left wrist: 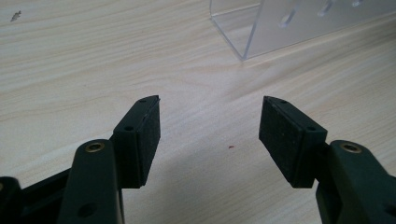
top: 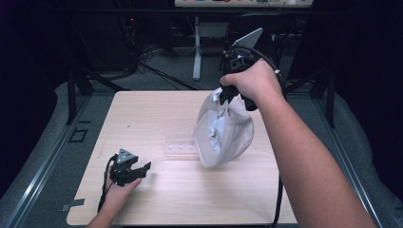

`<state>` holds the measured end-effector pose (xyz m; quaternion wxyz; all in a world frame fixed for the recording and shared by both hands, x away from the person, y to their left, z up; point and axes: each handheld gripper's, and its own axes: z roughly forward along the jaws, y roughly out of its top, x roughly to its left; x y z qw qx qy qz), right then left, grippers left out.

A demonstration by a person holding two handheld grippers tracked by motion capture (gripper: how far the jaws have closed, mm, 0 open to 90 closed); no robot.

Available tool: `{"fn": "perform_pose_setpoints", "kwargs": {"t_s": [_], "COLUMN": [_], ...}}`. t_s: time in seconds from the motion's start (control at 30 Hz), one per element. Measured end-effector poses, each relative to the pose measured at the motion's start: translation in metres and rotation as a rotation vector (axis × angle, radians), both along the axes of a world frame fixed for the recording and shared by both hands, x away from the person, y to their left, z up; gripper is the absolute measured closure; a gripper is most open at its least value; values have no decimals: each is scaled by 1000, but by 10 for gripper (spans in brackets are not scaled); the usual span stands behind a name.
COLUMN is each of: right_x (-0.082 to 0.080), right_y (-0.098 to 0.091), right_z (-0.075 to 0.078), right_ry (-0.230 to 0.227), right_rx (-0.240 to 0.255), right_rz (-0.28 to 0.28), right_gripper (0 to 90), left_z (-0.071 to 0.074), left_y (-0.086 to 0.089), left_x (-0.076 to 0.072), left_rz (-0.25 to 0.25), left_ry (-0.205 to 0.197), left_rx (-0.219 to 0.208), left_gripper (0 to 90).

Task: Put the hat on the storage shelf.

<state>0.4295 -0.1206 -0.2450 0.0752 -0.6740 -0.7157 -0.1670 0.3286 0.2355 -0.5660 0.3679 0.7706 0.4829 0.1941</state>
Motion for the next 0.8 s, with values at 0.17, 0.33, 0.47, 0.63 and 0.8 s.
{"fn": "perform_pose_setpoints", "kwargs": {"t_s": [0.17,0.33,0.47,0.63,0.8], "right_x": [11,18,22,25,27], "right_y": [-14,-34,-48,-58,-64], "right_z": [3,-2,-17,-32,-46], "right_ry": [-11,-16,-23,-40,-38], "right_rx": [144,370,540,698,760], "right_rz": [-45,-82,-94,-107,-127], "right_gripper": [837,837,838,838,838], "left_z": [0,0,0,-1,0], "left_y": [0,0,0,-1,-4], "left_x": [0,0,0,1,1], "left_rz": [1,-1,-2,-3,-10], "left_ry": [1,0,3,6,0], "left_rx": [-4,-3,0,1,0], "left_gripper": [387,387,387,387,387]}}
